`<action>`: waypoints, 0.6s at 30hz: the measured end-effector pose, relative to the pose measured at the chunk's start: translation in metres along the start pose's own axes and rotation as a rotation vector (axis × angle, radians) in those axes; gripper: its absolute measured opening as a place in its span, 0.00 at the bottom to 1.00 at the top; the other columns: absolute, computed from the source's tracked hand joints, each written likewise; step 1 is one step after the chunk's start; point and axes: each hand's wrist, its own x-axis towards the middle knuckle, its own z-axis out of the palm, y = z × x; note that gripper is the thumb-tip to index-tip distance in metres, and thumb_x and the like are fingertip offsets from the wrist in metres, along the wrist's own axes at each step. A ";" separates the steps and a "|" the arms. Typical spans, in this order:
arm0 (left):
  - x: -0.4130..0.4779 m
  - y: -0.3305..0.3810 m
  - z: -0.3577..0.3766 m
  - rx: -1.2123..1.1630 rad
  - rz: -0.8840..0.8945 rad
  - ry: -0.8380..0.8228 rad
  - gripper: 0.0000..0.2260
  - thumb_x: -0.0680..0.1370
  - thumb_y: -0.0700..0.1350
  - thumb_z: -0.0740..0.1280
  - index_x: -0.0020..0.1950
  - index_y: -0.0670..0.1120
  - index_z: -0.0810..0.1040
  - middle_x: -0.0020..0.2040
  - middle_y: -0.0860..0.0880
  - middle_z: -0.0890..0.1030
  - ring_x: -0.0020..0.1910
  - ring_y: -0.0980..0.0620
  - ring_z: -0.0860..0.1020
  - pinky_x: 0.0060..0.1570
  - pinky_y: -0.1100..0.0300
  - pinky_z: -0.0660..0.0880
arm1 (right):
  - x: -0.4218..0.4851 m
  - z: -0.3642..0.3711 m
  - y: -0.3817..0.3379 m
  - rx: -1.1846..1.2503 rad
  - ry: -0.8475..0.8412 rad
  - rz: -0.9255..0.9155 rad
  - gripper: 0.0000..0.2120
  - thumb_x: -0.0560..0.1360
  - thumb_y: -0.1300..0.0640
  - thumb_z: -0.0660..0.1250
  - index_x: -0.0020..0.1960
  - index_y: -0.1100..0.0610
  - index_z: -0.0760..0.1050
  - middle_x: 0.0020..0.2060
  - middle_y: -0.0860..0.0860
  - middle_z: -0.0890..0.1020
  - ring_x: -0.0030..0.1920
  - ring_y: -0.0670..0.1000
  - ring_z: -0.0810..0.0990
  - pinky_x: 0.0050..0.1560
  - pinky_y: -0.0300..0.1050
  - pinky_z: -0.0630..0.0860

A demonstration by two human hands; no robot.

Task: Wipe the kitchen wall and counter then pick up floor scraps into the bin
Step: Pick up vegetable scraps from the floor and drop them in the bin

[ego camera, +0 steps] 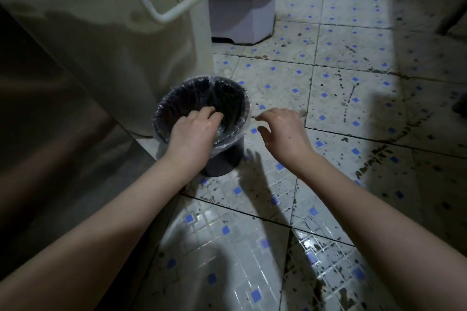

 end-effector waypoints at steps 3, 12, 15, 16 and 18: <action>0.008 0.015 0.003 0.022 0.028 0.022 0.22 0.77 0.39 0.63 0.70 0.48 0.67 0.69 0.48 0.69 0.60 0.43 0.72 0.52 0.51 0.70 | -0.015 -0.002 0.019 -0.049 -0.015 0.016 0.14 0.76 0.59 0.64 0.61 0.56 0.76 0.56 0.53 0.80 0.59 0.56 0.75 0.60 0.51 0.66; 0.030 0.076 0.016 -0.045 0.184 0.089 0.16 0.79 0.40 0.58 0.67 0.47 0.69 0.65 0.48 0.72 0.60 0.45 0.71 0.52 0.53 0.66 | -0.070 -0.011 0.069 -0.140 -0.085 0.128 0.19 0.75 0.61 0.64 0.66 0.54 0.71 0.68 0.55 0.71 0.69 0.57 0.66 0.69 0.54 0.59; 0.038 0.097 0.025 -0.072 0.245 0.075 0.17 0.78 0.39 0.59 0.67 0.47 0.69 0.65 0.48 0.72 0.60 0.45 0.71 0.55 0.54 0.65 | -0.087 -0.019 0.088 -0.162 -0.095 0.182 0.21 0.75 0.61 0.64 0.67 0.54 0.70 0.70 0.56 0.69 0.70 0.57 0.65 0.71 0.55 0.59; 0.040 0.105 0.029 -0.076 0.265 0.061 0.17 0.78 0.39 0.59 0.67 0.47 0.69 0.64 0.47 0.72 0.61 0.45 0.71 0.56 0.54 0.65 | -0.093 -0.022 0.094 -0.161 -0.087 0.206 0.21 0.75 0.62 0.64 0.67 0.54 0.70 0.70 0.56 0.69 0.70 0.57 0.65 0.71 0.55 0.59; 0.042 0.119 0.037 -0.094 0.288 0.029 0.18 0.78 0.38 0.59 0.67 0.47 0.69 0.65 0.47 0.72 0.61 0.45 0.71 0.58 0.54 0.66 | -0.104 -0.028 0.105 -0.160 -0.075 0.253 0.22 0.75 0.62 0.64 0.68 0.54 0.70 0.71 0.56 0.69 0.71 0.57 0.65 0.71 0.56 0.60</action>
